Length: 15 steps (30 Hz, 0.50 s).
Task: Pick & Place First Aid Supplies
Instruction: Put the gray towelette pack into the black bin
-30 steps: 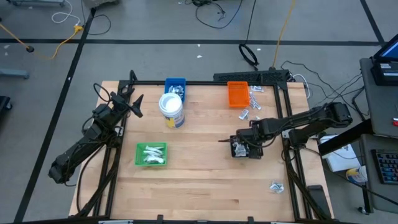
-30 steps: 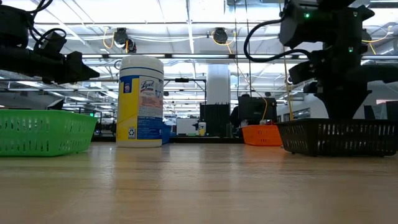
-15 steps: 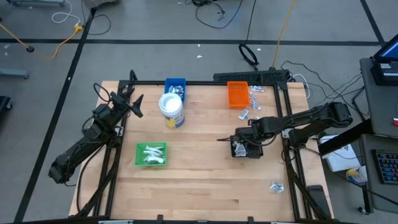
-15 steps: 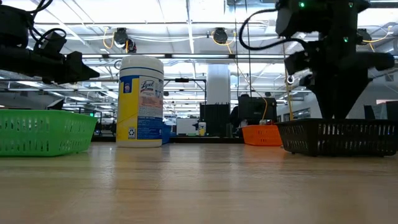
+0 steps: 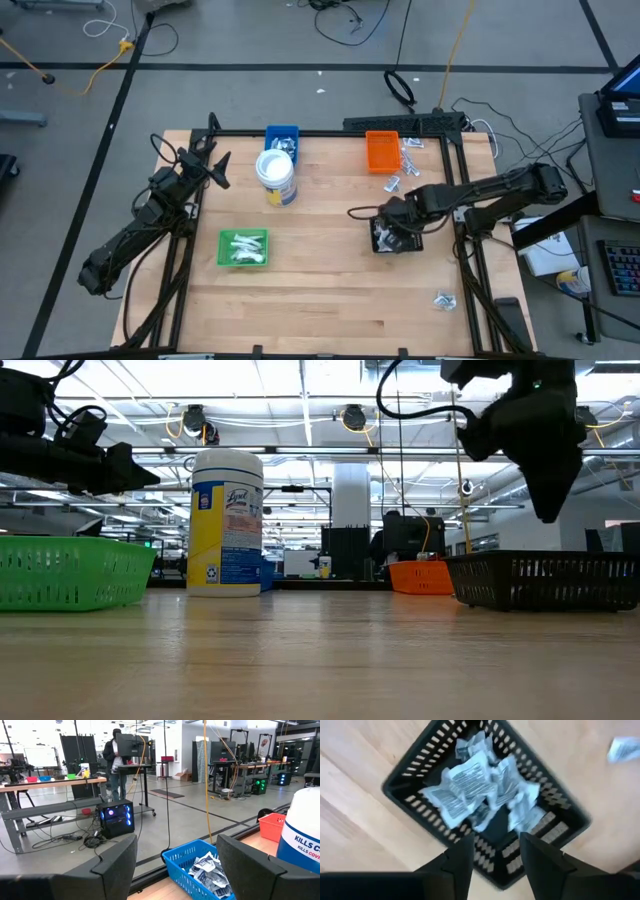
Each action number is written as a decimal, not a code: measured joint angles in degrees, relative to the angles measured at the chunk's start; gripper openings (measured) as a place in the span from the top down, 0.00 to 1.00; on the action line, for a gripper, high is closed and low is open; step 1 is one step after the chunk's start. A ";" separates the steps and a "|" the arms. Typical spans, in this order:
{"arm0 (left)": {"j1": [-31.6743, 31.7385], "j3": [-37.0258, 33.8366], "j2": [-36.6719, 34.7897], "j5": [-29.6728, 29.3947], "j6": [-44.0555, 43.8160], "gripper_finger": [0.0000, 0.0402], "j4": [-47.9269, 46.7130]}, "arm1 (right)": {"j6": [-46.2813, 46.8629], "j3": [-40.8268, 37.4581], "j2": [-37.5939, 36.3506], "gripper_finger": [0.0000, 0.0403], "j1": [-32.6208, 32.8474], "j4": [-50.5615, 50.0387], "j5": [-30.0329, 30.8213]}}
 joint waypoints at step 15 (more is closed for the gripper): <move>0.00 0.00 -0.01 0.00 0.00 0.32 0.00 | 25.99 0.02 0.00 0.62 19.94 -1.18 -0.46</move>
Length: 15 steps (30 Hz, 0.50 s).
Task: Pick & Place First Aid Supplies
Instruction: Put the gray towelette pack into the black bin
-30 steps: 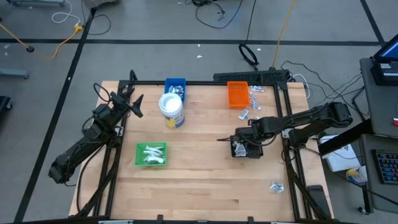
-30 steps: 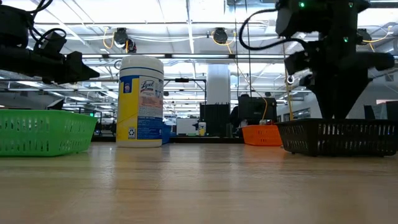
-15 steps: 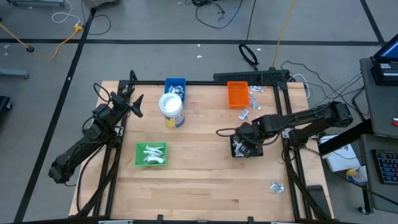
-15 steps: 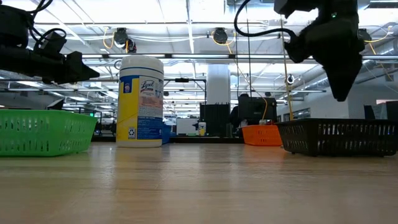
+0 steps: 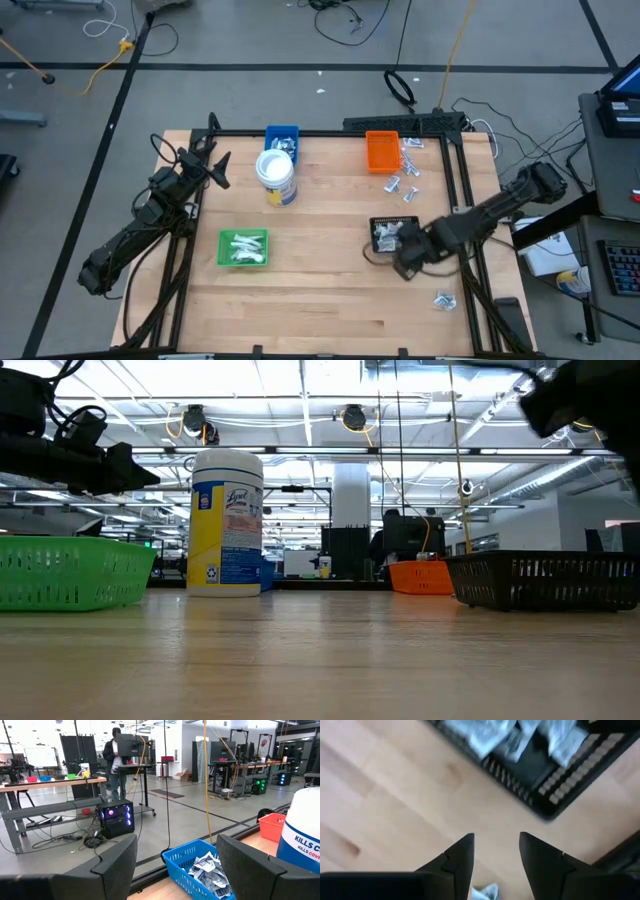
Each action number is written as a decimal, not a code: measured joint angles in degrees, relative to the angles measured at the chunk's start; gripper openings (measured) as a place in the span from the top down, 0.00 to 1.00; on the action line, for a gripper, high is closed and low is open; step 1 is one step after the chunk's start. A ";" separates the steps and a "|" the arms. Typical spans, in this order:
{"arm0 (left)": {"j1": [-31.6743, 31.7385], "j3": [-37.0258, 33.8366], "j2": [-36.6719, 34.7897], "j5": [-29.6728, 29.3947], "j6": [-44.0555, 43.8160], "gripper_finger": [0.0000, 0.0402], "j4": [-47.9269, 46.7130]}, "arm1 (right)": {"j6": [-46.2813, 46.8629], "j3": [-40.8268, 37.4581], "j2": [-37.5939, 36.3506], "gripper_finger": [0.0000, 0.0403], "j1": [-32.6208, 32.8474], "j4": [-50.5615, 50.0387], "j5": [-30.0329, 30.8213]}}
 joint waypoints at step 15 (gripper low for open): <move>0.02 0.00 -0.01 0.00 0.00 0.32 0.00 | 12.04 0.00 0.00 0.62 22.00 -0.14 -2.35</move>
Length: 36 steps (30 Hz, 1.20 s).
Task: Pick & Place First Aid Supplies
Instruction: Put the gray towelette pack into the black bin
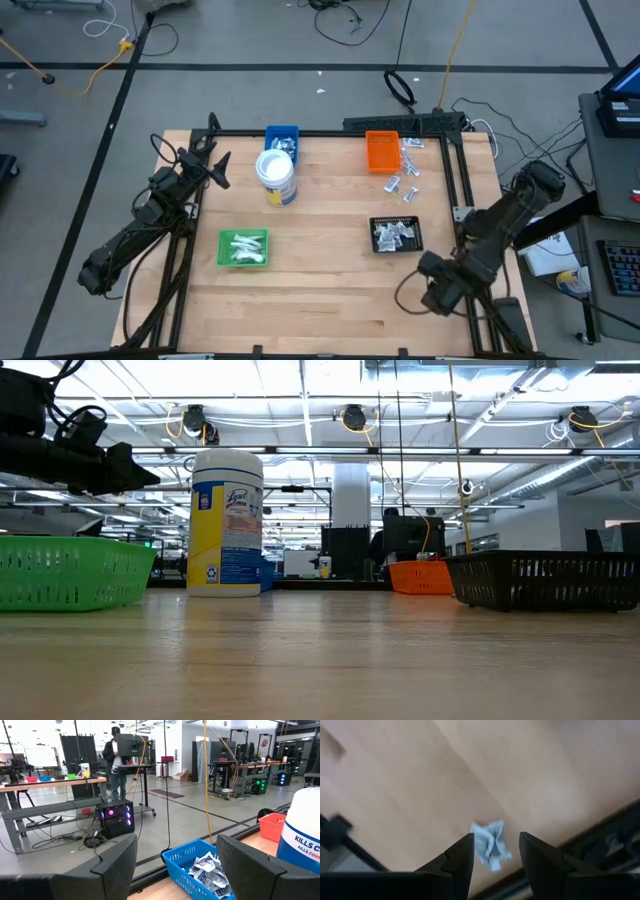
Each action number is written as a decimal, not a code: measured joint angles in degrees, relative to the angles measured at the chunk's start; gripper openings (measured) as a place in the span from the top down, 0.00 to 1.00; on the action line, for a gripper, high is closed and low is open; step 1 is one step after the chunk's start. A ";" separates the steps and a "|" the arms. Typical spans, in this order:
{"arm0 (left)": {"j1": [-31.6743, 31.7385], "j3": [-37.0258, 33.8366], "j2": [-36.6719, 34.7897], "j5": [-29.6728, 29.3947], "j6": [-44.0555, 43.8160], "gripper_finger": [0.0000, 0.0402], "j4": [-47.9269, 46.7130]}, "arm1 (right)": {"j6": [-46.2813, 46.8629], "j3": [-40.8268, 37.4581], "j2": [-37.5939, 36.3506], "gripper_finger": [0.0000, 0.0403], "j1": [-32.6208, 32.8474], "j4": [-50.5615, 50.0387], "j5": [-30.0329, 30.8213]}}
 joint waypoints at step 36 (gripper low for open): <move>-0.02 0.00 0.00 0.00 0.00 0.32 0.02 | -2.64 -12.20 8.98 0.65 4.89 13.49 -12.38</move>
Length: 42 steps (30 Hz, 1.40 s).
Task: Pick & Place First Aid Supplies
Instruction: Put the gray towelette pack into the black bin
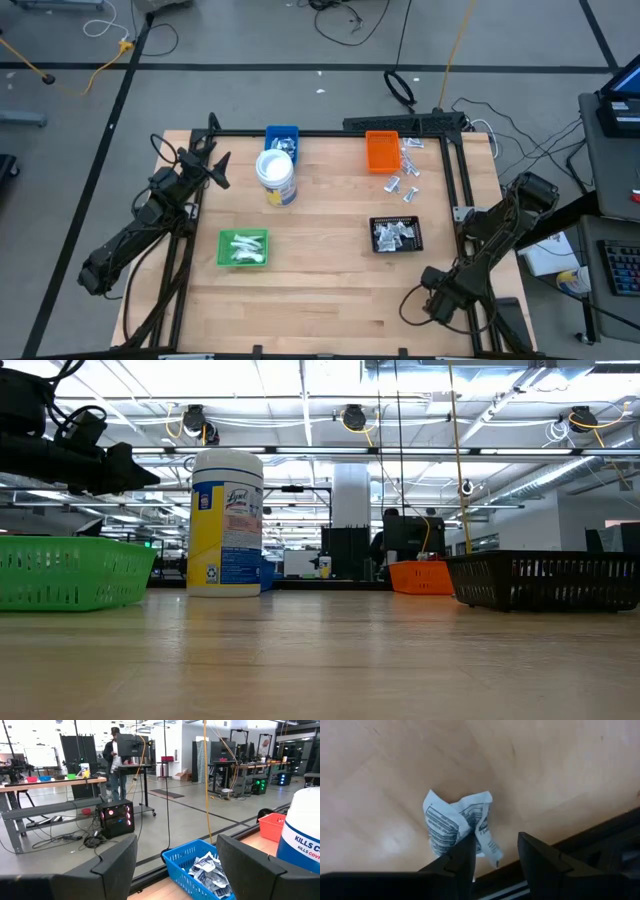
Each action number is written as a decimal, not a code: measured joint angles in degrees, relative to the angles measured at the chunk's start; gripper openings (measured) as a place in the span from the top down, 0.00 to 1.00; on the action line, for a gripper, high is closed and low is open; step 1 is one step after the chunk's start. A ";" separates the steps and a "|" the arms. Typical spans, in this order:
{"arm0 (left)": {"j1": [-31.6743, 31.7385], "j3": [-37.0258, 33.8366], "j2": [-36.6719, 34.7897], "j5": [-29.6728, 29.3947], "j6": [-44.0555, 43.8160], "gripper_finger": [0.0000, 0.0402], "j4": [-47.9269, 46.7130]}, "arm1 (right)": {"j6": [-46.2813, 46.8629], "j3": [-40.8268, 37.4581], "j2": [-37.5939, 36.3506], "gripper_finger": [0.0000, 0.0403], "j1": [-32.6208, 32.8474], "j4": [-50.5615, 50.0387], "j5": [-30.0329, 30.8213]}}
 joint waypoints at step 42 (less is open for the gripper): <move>0.01 0.00 0.00 0.00 0.00 0.32 -0.02 | -17.19 18.95 -0.04 1.00 -10.45 -22.86 4.90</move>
